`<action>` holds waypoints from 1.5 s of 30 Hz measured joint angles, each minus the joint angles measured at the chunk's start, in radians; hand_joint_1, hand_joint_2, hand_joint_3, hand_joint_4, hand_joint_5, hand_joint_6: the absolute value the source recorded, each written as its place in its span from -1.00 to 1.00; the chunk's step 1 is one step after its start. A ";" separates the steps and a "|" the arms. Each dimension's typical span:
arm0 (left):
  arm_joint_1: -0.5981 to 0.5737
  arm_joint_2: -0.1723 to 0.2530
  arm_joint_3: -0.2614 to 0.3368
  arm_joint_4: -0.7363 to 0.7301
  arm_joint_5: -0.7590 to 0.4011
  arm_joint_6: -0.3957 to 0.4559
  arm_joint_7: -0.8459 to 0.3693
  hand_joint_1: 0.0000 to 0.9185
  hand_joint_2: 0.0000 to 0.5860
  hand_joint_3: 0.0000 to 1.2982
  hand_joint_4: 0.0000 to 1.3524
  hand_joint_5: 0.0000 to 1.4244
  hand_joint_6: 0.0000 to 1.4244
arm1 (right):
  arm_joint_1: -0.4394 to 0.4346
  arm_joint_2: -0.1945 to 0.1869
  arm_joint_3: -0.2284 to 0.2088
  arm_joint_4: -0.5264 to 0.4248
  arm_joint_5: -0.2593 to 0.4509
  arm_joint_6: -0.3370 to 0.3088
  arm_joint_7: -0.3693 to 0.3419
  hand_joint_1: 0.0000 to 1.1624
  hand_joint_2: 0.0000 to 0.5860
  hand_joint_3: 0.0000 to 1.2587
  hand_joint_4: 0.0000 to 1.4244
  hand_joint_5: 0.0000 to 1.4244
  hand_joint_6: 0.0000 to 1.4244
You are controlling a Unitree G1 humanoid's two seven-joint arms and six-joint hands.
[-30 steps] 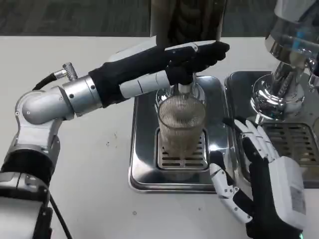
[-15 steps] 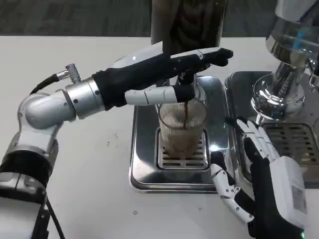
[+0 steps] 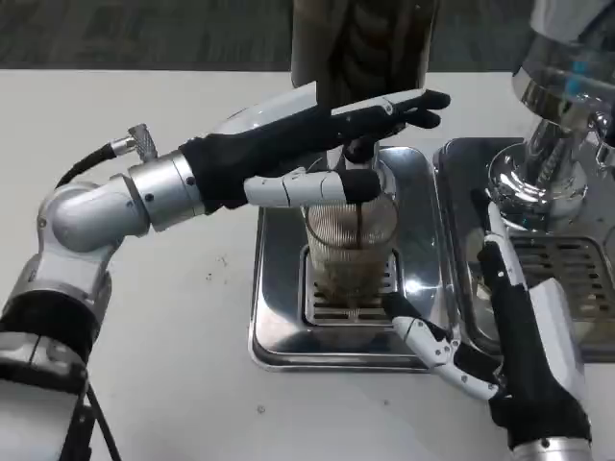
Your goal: Grasp the cup under the faucet to collect the drink, then remove the cup.
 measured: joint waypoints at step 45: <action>0.000 0.023 -0.037 -0.005 0.016 -0.032 0.051 -1.00 -0.76 -0.90 -1.00 -1.00 -1.00 | -0.234 0.017 -0.076 0.301 0.222 -0.099 0.269 0.14 -0.26 -1.00 -1.00 -1.00 -0.89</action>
